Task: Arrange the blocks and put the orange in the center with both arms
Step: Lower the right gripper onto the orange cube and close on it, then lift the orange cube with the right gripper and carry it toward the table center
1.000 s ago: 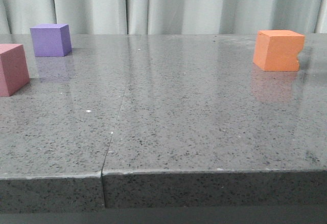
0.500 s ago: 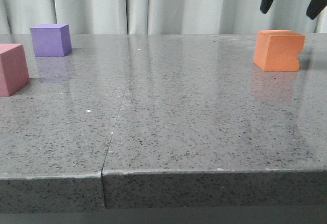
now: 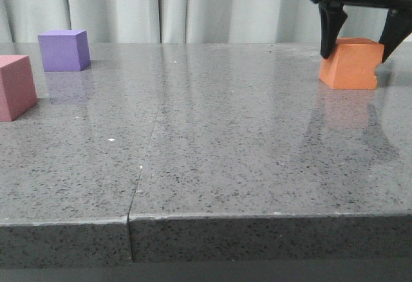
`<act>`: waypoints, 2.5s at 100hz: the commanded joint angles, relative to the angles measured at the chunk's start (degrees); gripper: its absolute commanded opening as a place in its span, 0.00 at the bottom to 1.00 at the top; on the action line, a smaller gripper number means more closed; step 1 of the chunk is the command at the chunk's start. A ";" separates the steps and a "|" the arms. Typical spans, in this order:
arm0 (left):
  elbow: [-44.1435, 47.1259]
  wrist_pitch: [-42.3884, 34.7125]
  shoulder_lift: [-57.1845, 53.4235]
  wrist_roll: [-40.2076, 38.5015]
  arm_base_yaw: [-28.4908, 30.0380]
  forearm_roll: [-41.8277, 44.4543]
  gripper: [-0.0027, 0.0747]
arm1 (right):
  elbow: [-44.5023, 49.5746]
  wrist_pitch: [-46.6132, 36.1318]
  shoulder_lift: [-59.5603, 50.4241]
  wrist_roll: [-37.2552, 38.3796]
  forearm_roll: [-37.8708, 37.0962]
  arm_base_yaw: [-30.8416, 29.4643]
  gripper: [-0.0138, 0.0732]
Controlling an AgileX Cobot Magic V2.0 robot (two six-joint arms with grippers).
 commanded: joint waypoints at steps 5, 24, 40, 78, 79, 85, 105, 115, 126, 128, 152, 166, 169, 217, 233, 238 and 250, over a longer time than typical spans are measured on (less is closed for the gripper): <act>2.29 -4.82 -1.78 -0.05 0.07 -0.10 0.01 | -1.82 1.55 -2.25 -0.56 -0.35 -0.22 0.87; 2.29 -4.82 -1.78 -0.05 0.07 -0.10 0.01 | -1.82 1.68 -1.73 -0.56 -0.35 -0.22 0.84; 2.29 -4.82 -1.78 -0.05 0.07 -0.10 0.01 | -1.82 1.73 -1.53 -0.56 -0.35 -0.22 0.66; 2.29 -4.82 -1.78 -0.05 0.07 -0.10 0.01 | -1.82 0.89 -1.51 -0.56 -0.30 -0.22 0.61; 2.29 -4.82 -1.78 -0.05 0.07 -0.10 0.01 | -1.82 0.85 -1.51 -0.56 -0.30 -0.22 0.61; 2.29 -4.82 -1.78 -0.05 0.07 -0.10 0.01 | -1.82 0.36 -1.51 -0.56 0.07 -0.22 0.61; 2.29 -4.82 -1.78 -0.05 0.07 -0.10 0.01 | -1.82 1.37 -1.86 -0.56 1.47 -0.16 0.61; 2.29 -4.82 -1.78 -0.05 0.07 -0.10 0.01 | -2.76 3.29 -1.86 0.15 1.70 0.12 0.61; 2.29 -4.82 -1.78 -0.05 0.07 -0.10 0.01 | -5.55 5.20 -1.86 0.90 1.70 0.94 0.61; 2.29 -4.82 -1.78 -0.05 0.07 -0.10 0.01 | -5.98 5.34 -1.86 1.05 1.70 1.22 0.61; 2.29 -4.82 -1.78 -0.05 0.07 -0.10 0.01 | -12.39 5.34 -1.92 6.28 1.70 5.75 0.61; 2.29 -4.82 -1.78 -0.05 0.07 -0.10 0.01 | -12.95 5.34 -1.92 8.99 1.70 9.28 0.61; 2.29 -4.82 -1.78 -0.05 0.07 -0.10 0.01 | -12.95 5.34 -1.86 9.64 1.70 10.31 0.61; 2.29 -4.82 -1.78 -0.05 0.07 -0.10 0.01 | -16.91 2.93 3.91 18.17 1.71 21.40 0.61; 2.29 -4.82 -1.78 -0.05 0.07 -0.10 0.01 | -17.99 1.37 6.37 18.43 4.60 21.86 0.61; 2.29 -4.82 -1.78 -0.05 0.07 -0.10 0.01 | -17.99 1.07 6.72 18.43 5.64 21.86 0.61; 2.29 -4.82 -1.78 -0.05 0.07 -0.10 0.01 | -17.99 0.62 6.90 18.43 6.44 21.86 0.61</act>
